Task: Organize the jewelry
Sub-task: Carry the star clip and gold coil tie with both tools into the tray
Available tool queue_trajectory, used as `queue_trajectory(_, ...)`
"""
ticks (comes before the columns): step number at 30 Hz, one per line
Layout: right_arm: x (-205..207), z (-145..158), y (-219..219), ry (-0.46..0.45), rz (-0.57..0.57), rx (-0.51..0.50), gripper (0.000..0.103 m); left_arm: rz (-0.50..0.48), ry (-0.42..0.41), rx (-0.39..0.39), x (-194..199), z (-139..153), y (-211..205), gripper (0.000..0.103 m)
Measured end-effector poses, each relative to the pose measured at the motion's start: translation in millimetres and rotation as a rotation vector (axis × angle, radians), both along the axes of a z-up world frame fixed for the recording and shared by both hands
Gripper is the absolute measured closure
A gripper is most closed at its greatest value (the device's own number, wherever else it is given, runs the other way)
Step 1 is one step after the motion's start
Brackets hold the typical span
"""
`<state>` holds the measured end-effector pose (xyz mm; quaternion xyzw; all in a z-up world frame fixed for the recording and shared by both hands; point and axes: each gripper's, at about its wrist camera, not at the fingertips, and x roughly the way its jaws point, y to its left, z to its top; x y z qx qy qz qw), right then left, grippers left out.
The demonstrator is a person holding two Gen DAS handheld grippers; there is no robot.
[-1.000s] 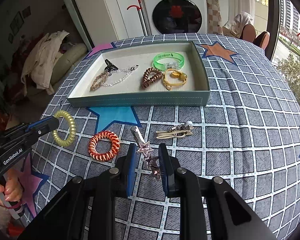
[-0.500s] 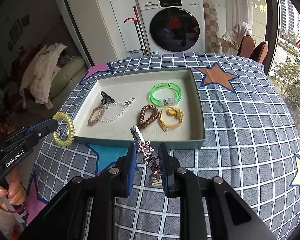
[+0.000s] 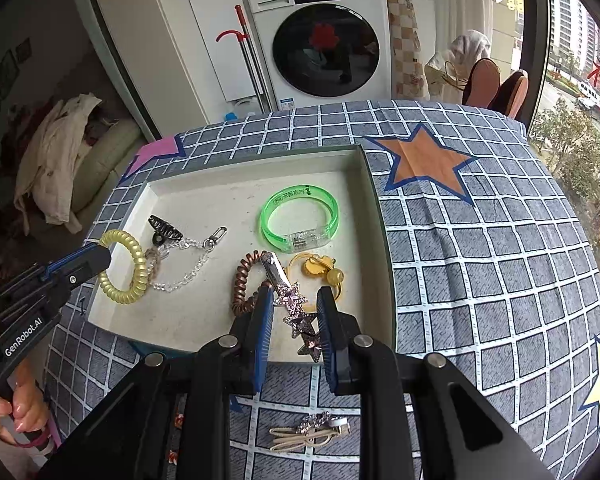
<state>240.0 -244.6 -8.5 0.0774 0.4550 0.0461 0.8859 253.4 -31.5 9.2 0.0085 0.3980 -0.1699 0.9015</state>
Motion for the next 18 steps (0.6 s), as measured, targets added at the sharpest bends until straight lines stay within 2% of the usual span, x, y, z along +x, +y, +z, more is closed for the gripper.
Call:
queue_trajectory(14, 39, -33, 1, 0.050, -0.038, 0.010, 0.079, 0.026, 0.082, 0.083, 36, -40, -15, 0.073)
queue_trajectory(18, 46, -39, 1, 0.050, -0.052, 0.015, 0.079, 0.020, 0.076, 0.120, 37, -46, -18, 0.073)
